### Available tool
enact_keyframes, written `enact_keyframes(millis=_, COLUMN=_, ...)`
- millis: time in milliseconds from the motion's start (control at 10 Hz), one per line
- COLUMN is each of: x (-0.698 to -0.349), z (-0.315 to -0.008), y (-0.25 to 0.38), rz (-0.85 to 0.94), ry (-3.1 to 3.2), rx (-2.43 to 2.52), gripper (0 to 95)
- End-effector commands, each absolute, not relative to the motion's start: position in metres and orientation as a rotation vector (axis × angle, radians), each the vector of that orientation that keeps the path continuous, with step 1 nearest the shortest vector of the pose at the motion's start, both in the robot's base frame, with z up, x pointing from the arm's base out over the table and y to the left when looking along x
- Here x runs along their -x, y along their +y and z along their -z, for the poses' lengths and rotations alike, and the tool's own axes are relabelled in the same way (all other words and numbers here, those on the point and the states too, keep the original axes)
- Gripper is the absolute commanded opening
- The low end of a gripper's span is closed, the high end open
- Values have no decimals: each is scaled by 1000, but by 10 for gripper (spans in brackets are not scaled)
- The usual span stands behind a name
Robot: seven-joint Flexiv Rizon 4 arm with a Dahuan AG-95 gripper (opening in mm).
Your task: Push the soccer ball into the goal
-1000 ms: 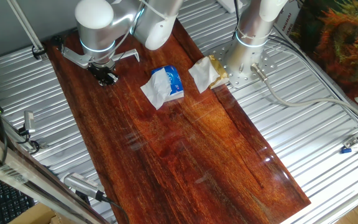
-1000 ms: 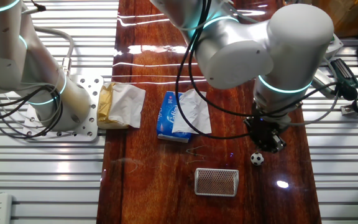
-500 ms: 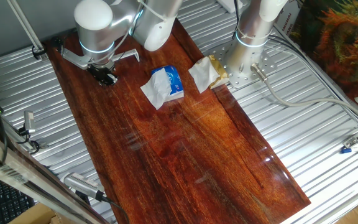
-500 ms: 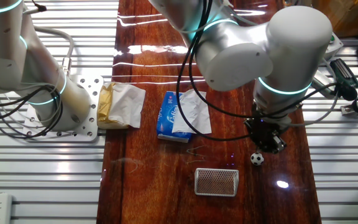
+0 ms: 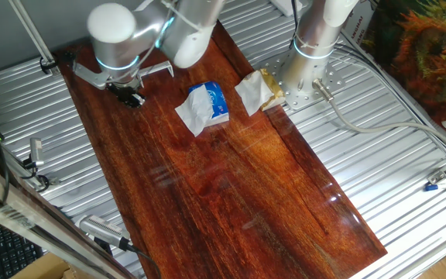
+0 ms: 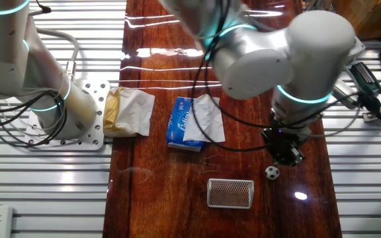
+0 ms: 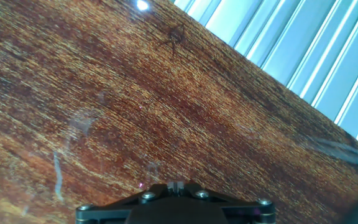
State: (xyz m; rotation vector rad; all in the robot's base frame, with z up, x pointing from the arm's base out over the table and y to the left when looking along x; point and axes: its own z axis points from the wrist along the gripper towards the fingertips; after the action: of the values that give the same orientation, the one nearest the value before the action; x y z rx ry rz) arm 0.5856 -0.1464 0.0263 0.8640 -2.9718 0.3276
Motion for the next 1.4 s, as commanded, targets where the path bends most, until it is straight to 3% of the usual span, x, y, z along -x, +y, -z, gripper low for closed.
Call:
enact_keyframes(millis=100, x=-581, z=-25, y=-148, rz=-323, ry=-2969, rx=-833, gripper=0)
enact_keyframes(millis=1400, x=-550, z=-20, y=-161, rz=-42, ry=-2986, rx=-553, gripper=0)
